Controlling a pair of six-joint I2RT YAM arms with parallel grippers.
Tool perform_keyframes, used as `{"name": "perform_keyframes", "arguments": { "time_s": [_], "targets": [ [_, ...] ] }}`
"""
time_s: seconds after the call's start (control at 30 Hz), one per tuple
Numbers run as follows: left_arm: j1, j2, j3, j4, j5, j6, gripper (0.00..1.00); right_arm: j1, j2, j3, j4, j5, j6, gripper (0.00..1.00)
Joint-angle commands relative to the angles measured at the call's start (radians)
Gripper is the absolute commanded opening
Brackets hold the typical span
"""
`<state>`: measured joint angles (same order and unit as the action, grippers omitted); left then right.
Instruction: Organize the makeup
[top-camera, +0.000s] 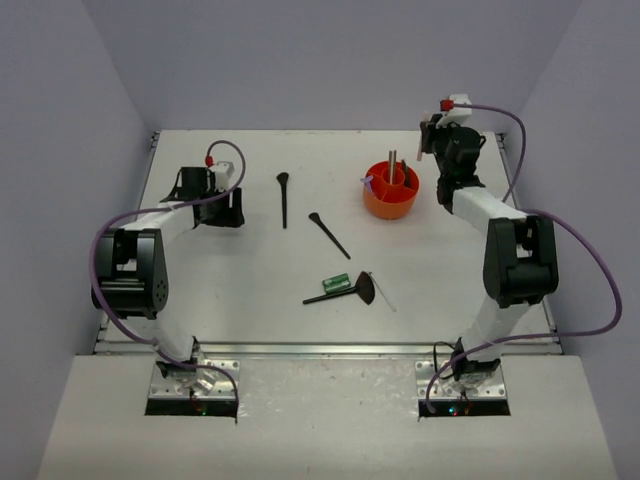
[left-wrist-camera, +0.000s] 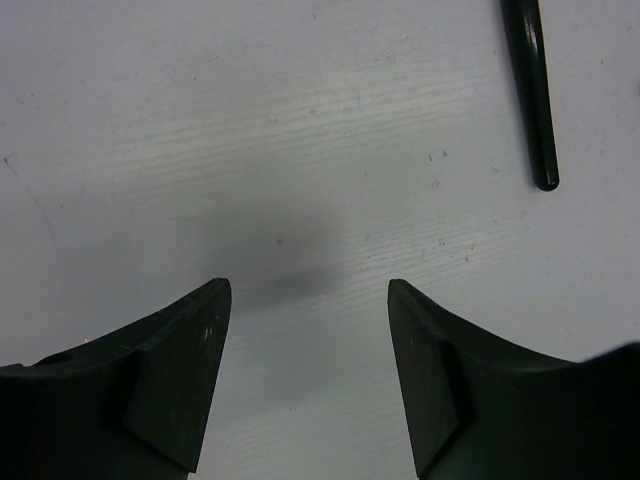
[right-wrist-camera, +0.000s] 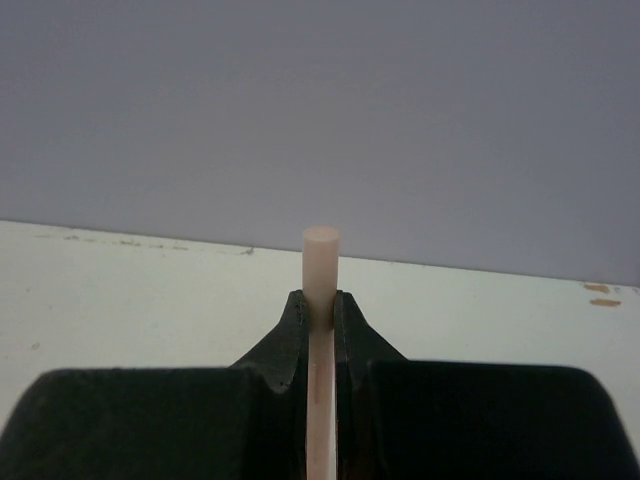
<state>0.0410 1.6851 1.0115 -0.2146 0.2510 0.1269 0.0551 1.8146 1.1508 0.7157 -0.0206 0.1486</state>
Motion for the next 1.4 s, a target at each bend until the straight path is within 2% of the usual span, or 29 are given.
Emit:
{"name": "perform_keyframes", "arguments": {
  "time_s": [0.0, 0.4, 0.63, 0.7, 0.77, 0.83, 0.93, 1.03, 1.07, 1.17, 1.23, 1.3, 1.33, 1.37],
  "targets": [
    [0.019, -0.062, 0.002, 0.023, -0.007, 0.012, 0.62, 0.01, 0.051, 0.073, 0.094, -0.033, -0.026, 0.0],
    [0.023, -0.053, -0.011, 0.034, -0.001, 0.002, 0.62, 0.051, 0.026, -0.094, 0.105, -0.01, -0.021, 0.0],
    [0.025, -0.05, -0.005, 0.035, 0.004, 0.002, 0.62, 0.058, 0.004, -0.128, 0.092, 0.018, -0.003, 0.01],
    [0.025, -0.05, -0.007, 0.035, 0.005, 0.002, 0.62, 0.058, -0.003, -0.118, 0.057, 0.018, 0.003, 0.09],
    [0.025, -0.051, -0.007, 0.036, 0.009, -0.003, 0.62, 0.058, -0.015, -0.099, 0.013, 0.012, 0.0, 0.28],
    [0.025, -0.05, -0.008, 0.037, 0.013, -0.006, 0.62, 0.058, -0.029, -0.09, -0.011, -0.002, -0.008, 0.4],
    [0.026, -0.051, -0.008, 0.04, 0.016, -0.006, 0.62, 0.058, -0.062, -0.093, -0.034, -0.007, -0.017, 0.5],
    [0.025, -0.053, -0.008, 0.041, 0.015, -0.004, 0.62, 0.058, -0.117, -0.106, -0.047, 0.007, -0.029, 0.54],
    [0.026, -0.053, -0.005, 0.044, 0.017, -0.007, 0.62, 0.058, -0.157, -0.108, -0.077, 0.017, -0.025, 0.57],
    [0.026, -0.053, 0.004, 0.043, 0.026, -0.016, 0.62, 0.059, -0.259, -0.072, -0.312, -0.003, 0.017, 0.65],
    [0.025, -0.052, 0.016, 0.043, 0.037, -0.022, 0.62, 0.068, -0.32, -0.025, -0.6, -0.103, 0.045, 0.71],
    [0.025, -0.048, 0.032, 0.045, 0.052, -0.026, 0.62, 0.106, -0.361, -0.021, -0.729, -0.144, 0.044, 0.74],
    [0.023, -0.044, 0.046, 0.051, 0.061, -0.026, 0.62, 0.156, -0.378, -0.033, -0.855, -0.135, 0.013, 0.75],
    [0.023, -0.041, 0.052, 0.054, 0.068, -0.026, 0.62, 0.19, -0.395, -0.07, -0.908, -0.084, -0.006, 0.75]
  ]
}}
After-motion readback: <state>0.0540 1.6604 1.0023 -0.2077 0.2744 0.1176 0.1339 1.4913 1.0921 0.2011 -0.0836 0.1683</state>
